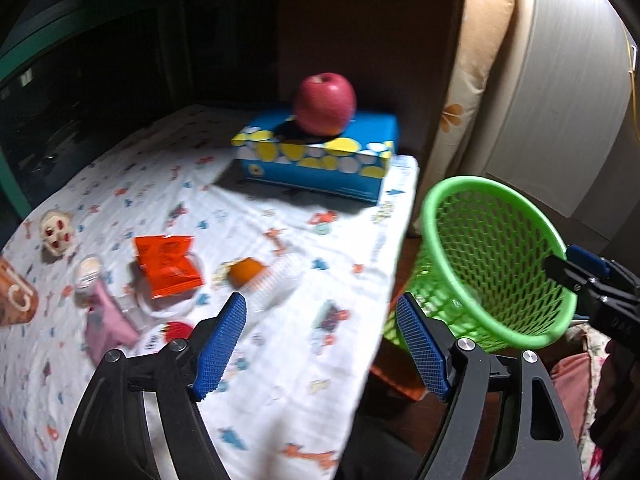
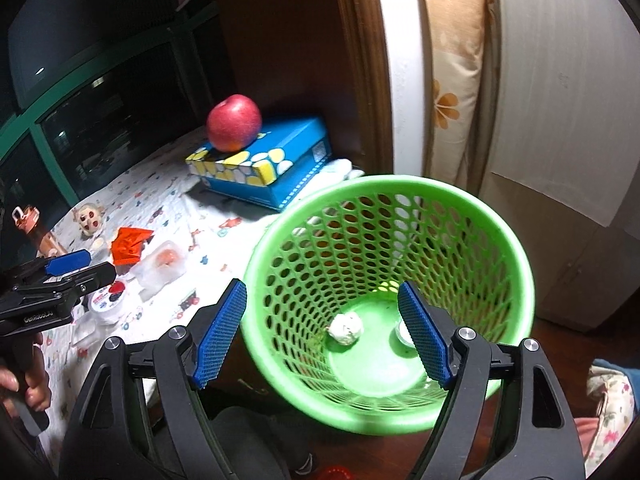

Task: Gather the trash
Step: 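Grasp the pink snack wrapper with the left gripper while the right gripper grasps the clear tray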

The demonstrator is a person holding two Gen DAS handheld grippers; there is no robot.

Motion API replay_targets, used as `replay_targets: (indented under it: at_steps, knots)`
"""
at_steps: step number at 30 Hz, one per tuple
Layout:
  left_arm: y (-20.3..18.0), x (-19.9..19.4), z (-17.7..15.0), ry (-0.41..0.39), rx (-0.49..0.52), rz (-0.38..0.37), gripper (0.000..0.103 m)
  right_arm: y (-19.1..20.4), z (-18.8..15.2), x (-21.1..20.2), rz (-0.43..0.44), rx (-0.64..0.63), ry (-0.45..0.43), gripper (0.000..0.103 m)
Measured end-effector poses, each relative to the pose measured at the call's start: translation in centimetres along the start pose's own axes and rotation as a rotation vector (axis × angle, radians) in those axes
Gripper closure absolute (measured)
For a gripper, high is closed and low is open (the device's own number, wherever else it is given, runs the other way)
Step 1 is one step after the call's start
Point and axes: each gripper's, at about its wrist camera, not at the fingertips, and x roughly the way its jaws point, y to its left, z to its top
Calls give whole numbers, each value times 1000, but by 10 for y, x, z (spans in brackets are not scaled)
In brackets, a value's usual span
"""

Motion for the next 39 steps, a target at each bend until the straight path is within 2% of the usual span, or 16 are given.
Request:
replay_targets:
  at_steps: [4, 6, 12, 20, 23, 31, 39]
  knots:
    - [38, -7, -9, 6, -20, 54, 27, 23, 3, 3, 29, -33, 4, 25]
    - [57, -11, -15, 8, -25, 78, 21, 34, 4, 4, 46, -46, 8, 25]
    - [105, -17, -32, 28, 3, 141, 17, 65, 7, 9, 90, -85, 20, 25]
    - [158, -2, -49, 97, 52, 140, 16, 101, 7, 16, 134, -117, 57, 24]
    - [171, 4, -52, 112, 92, 118, 15, 114, 8, 20, 143, -134, 69, 23]
    - [196, 24, -53, 140, 169, 55, 13, 139, 10, 31, 144, -147, 95, 23]
    - [202, 48, -51, 169, 246, 16, 13, 151, 8, 45, 122, -154, 128, 23]
